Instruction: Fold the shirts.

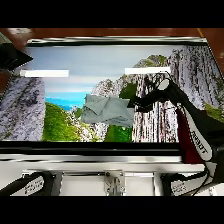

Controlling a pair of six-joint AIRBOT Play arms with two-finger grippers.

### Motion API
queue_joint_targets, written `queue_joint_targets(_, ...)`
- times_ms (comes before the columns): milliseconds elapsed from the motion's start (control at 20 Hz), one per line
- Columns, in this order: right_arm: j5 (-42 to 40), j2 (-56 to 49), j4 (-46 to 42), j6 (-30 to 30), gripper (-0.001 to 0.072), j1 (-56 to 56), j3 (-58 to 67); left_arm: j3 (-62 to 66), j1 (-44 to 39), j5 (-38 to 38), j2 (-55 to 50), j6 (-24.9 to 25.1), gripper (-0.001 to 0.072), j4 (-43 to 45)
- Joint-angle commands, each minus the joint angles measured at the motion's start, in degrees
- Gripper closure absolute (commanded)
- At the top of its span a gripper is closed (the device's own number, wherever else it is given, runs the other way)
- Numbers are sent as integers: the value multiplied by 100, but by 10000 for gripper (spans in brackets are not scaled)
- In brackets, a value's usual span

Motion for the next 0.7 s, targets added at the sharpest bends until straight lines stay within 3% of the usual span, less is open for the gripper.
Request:
queue_joint_targets(0,269,-352,66,-173,34,-205,-35,-2,-4,0,4,0,671,-2)
queue_joint_targets(250,-101,-874,885,-304,37,-39,-35,-2,-4,0,4,-63,671,-68)
queue_joint_targets(300,-120,-931,1029,-382,145,0,-35,-2,-4,2,4,-63,671,-68)
queue_joint_targets(400,-149,-951,1362,-752,609,28,-33,-2,-4,0,4,-63,671,-68)
queue_joint_targets(500,0,-778,1718,-1224,648,-136,70,-2,-4,2,4,-61,671,-66)
queue_joint_targets(650,721,-20,1414,-960,648,-636,684,-2,-4,22,4,-17,671,-63)
